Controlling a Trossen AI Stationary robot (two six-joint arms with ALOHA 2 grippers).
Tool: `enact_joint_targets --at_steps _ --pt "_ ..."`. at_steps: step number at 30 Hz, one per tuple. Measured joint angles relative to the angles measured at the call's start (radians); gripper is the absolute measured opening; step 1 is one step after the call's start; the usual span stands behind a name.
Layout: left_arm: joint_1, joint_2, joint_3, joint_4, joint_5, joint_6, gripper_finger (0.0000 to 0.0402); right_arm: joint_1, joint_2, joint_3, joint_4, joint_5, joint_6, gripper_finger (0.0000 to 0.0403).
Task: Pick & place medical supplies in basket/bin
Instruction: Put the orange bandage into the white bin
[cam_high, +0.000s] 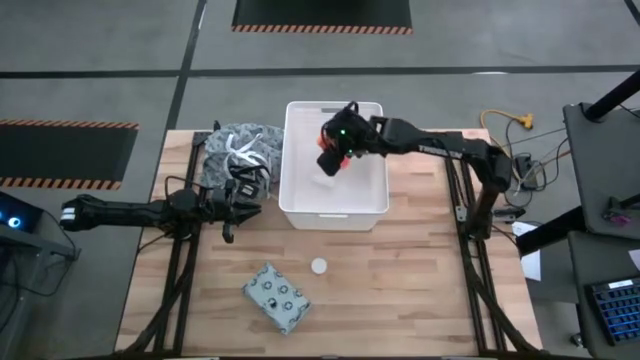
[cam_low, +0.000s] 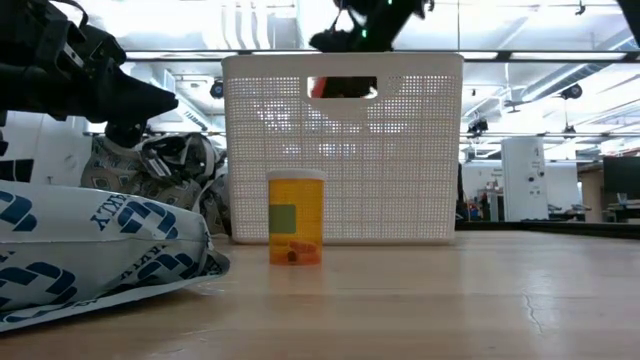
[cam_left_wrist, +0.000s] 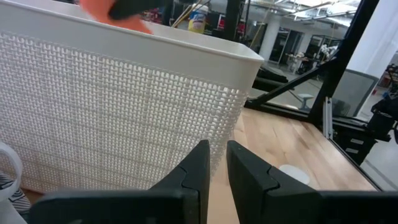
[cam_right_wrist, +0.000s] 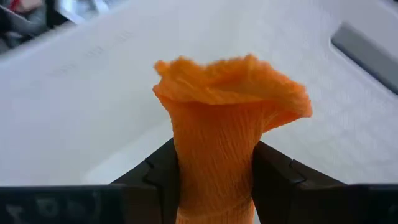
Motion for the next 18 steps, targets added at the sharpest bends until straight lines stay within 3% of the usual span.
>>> enact_joint_targets --at_steps 6,18 --pt "0.0 0.0 0.0 -0.006 0.0 0.0 0.0038 -0.069 0.057 -0.02 -0.01 -0.039 0.0 0.0141" --pt "0.0 0.0 0.0 -0.006 0.0 0.0 0.0038 -0.097 0.134 -0.02 -0.03 -0.046 -0.012 0.0151"
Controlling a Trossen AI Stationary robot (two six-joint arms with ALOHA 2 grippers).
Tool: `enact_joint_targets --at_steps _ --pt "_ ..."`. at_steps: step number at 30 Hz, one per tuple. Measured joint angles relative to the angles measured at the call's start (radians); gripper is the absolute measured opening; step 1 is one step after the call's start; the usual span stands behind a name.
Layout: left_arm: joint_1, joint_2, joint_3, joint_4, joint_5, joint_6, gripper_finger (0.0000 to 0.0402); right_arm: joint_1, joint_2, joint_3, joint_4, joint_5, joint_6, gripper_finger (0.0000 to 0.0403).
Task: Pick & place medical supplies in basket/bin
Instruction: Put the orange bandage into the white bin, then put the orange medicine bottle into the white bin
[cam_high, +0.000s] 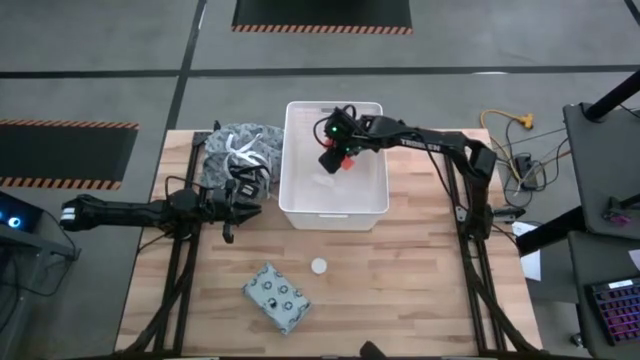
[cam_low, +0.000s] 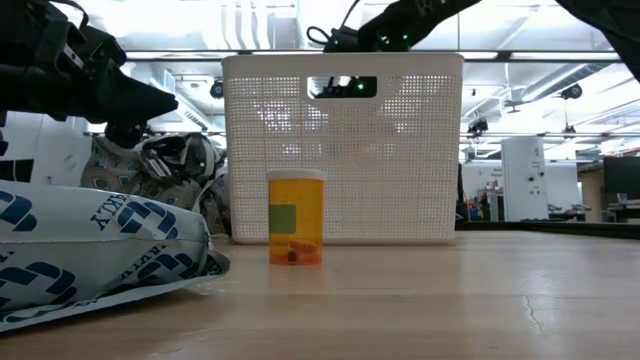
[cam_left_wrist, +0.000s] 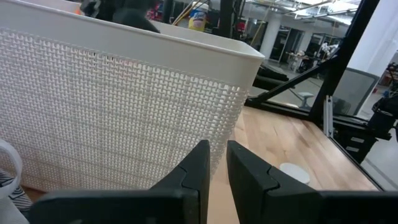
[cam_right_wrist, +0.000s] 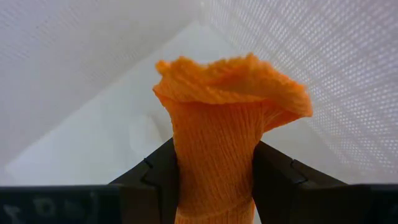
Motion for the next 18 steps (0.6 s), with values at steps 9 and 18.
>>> enact_joint_targets --at_steps 9,18 --pt "0.0 0.0 0.0 0.0 0.0 0.0 0.0038 0.001 -0.039 0.0 -0.016 0.003 0.004 0.0253" --pt "0.0 0.0 0.0 -0.001 0.0 0.0 0.0038 0.015 -0.143 0.0 -0.014 -0.017 0.031 0.0312"
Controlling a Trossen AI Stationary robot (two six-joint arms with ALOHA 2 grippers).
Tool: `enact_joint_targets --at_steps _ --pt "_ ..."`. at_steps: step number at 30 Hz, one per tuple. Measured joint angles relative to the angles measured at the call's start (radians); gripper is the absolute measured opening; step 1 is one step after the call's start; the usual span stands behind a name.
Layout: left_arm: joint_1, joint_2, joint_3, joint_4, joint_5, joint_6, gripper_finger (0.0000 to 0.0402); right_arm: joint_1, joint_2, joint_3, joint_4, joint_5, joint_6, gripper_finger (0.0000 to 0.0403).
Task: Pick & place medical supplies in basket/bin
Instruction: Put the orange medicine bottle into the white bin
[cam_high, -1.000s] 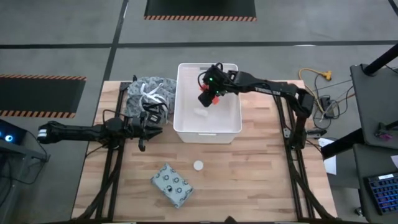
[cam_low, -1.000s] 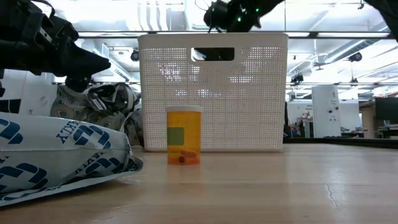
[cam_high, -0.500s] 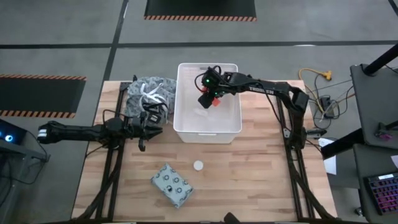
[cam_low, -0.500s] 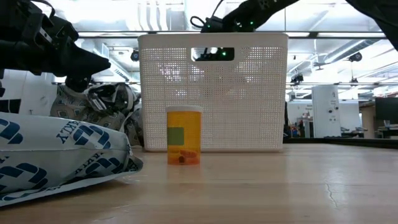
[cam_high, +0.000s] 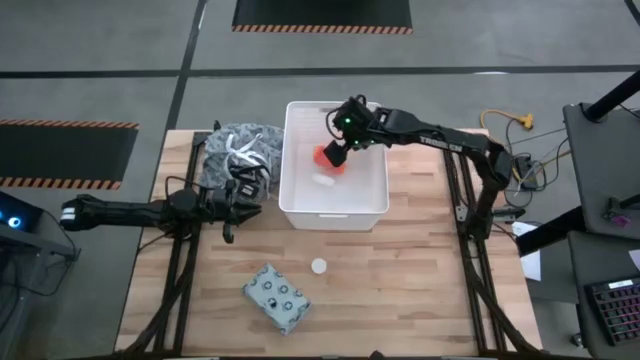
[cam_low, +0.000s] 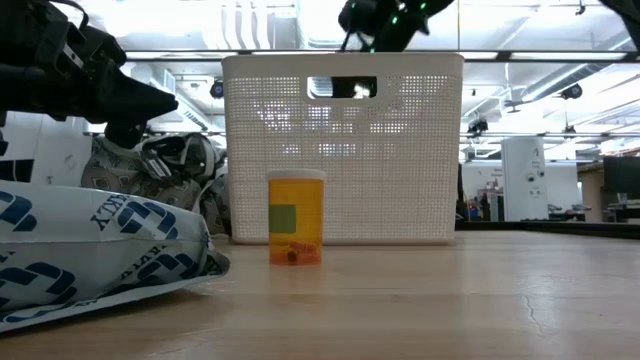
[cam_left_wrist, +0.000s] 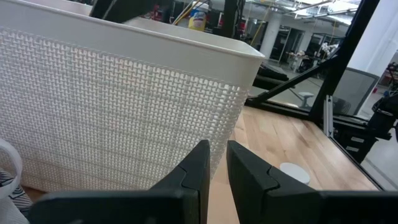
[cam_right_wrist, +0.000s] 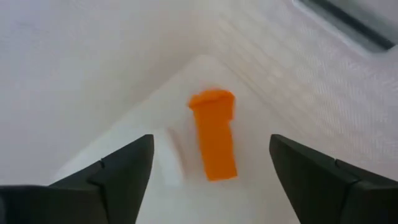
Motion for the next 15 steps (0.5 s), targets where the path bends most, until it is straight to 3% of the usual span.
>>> enact_joint_targets --at_steps 9,15 --pt "0.0 0.0 0.0 0.0 0.0 0.0 0.0038 0.148 -0.143 0.0 0.119 -0.045 -0.151 0.0304" --pt "0.0 0.0 0.0 0.0 0.0 0.0 0.0038 0.286 -0.226 -0.004 0.203 -0.168 -0.27 0.0291"
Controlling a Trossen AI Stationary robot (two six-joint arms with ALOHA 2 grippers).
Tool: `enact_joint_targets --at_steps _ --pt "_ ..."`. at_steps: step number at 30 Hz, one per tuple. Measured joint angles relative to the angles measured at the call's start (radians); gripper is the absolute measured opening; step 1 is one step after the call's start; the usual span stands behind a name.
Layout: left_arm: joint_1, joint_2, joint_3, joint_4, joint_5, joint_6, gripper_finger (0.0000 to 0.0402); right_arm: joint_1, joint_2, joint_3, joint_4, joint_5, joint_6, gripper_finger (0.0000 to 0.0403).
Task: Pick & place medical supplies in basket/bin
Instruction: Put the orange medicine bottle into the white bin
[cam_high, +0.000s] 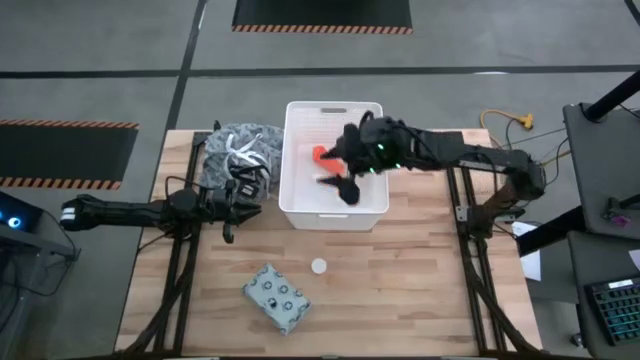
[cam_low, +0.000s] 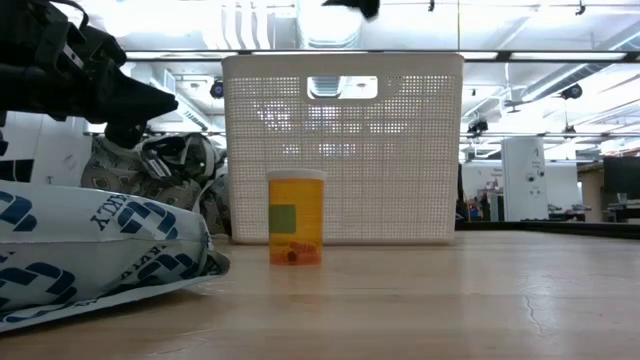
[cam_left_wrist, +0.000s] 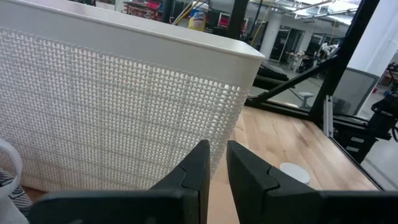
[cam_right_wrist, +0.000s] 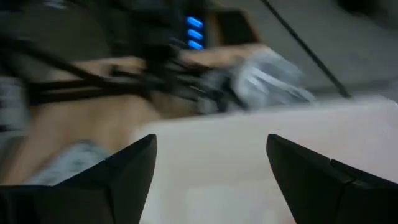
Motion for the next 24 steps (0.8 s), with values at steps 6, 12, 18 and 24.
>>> enact_joint_targets --at_steps 6,12,18,24 --pt "0.0 0.0 0.0 0.0 0.0 0.0 0.0038 0.119 -0.049 -0.069 0.119 -0.152 0.057 0.0276" --pt "0.0 0.0 0.0 0.0 0.0 0.0 0.0038 0.238 -0.008 -0.101 0.209 -0.151 0.036 0.0267" --pt "0.0 0.0 0.0 0.0 0.0 0.0 0.0038 0.299 0.07 -0.102 0.243 -0.151 0.011 0.0267" --pt "0.0 0.0 0.0 0.0 0.0 0.0 0.0038 0.313 0.136 -0.106 0.131 -0.151 0.11 0.0267"
